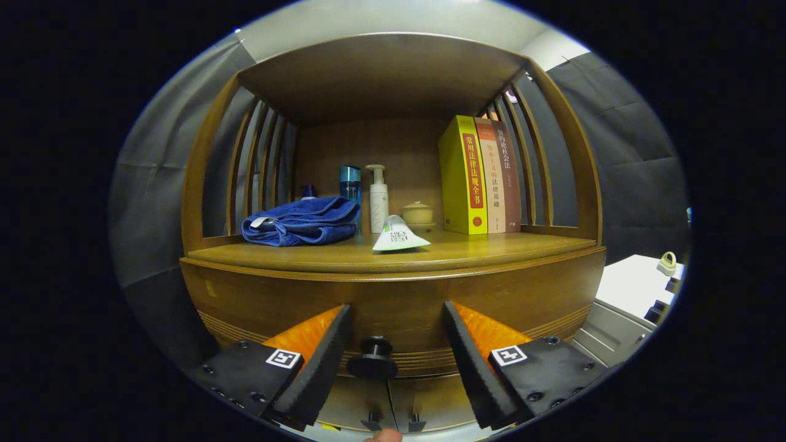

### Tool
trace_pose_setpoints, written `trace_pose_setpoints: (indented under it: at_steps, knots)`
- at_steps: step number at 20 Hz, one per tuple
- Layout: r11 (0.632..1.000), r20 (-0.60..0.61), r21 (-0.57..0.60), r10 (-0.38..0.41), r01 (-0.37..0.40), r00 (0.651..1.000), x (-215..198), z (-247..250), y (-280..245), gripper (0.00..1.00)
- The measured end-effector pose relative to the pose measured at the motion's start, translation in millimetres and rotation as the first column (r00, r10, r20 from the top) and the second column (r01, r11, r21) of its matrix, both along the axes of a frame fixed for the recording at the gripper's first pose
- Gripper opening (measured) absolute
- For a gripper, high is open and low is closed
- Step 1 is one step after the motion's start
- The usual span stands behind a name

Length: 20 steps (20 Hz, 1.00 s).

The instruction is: Pull open the drawer, take out the items inside it, and place them on the countertop above the cabinet.

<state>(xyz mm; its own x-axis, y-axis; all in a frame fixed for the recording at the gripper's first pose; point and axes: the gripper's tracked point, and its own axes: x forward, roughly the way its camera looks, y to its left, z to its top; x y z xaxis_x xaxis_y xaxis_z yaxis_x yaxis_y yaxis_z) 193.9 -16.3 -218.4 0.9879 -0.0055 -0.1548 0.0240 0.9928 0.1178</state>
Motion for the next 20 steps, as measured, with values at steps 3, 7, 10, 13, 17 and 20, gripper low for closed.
trace_pose_setpoints:
  at_steps: [3,7,10,13,17,20]
  knots:
    - [1.0,0.01,0.011,-0.008,0.008,1.0,-2,-1,0,0.98]
    - [1.0,0.003,-0.017,0.006,-0.006,1.0,-10,6,4,0.98]
    - [0.999,0.034,-0.033,-0.027,0.028,0.999,-40,31,1,0.98]
    - [0.998,0.053,-0.056,-0.026,0.029,0.998,-80,58,7,0.98]
    - [0.998,0.1,-0.058,0.012,-0.006,0.995,-109,109,23,0.98]
    - [0.994,0.176,-0.109,0.041,-0.022,0.984,-118,167,26,0.97]
